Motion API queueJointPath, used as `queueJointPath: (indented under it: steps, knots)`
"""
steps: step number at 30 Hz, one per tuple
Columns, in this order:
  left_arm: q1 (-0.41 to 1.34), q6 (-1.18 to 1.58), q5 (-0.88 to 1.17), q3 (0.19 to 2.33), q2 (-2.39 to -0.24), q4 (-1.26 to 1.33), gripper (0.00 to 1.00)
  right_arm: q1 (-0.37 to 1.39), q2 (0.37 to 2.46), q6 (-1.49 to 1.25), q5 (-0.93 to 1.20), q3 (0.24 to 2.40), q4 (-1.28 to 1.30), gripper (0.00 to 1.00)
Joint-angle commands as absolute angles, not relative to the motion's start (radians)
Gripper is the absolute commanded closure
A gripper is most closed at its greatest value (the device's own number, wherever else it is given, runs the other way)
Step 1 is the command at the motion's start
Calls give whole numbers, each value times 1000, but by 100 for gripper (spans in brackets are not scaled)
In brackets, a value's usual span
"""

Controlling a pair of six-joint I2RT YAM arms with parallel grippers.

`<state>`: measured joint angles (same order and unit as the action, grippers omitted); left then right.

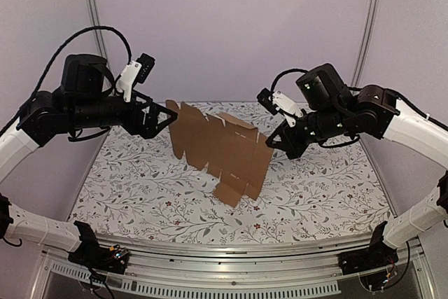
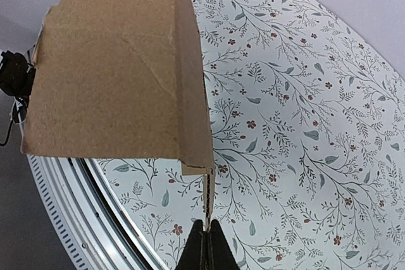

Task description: Fold the paper box

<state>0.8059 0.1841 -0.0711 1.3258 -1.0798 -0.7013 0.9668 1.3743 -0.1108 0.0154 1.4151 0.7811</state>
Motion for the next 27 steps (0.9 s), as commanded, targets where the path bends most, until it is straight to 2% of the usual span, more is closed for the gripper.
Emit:
queueJointPath:
  steps: [1,7,15,27]
  knots:
    - [897,11,-33,1376,-1112,-770,0,973,1393,26,28,1504,982,100]
    - [1134,-255,-287,1366,-1163,-762,1,971,1406,33,49,1524,1005,100]
    - [1318,-507,-577,1341,-1278,-656,2,973,1426,-2,52,1507,996,100]
    - [1375,-624,-661,1370,-1446,-529,21,971,1398,-79,86,1429,935,100]
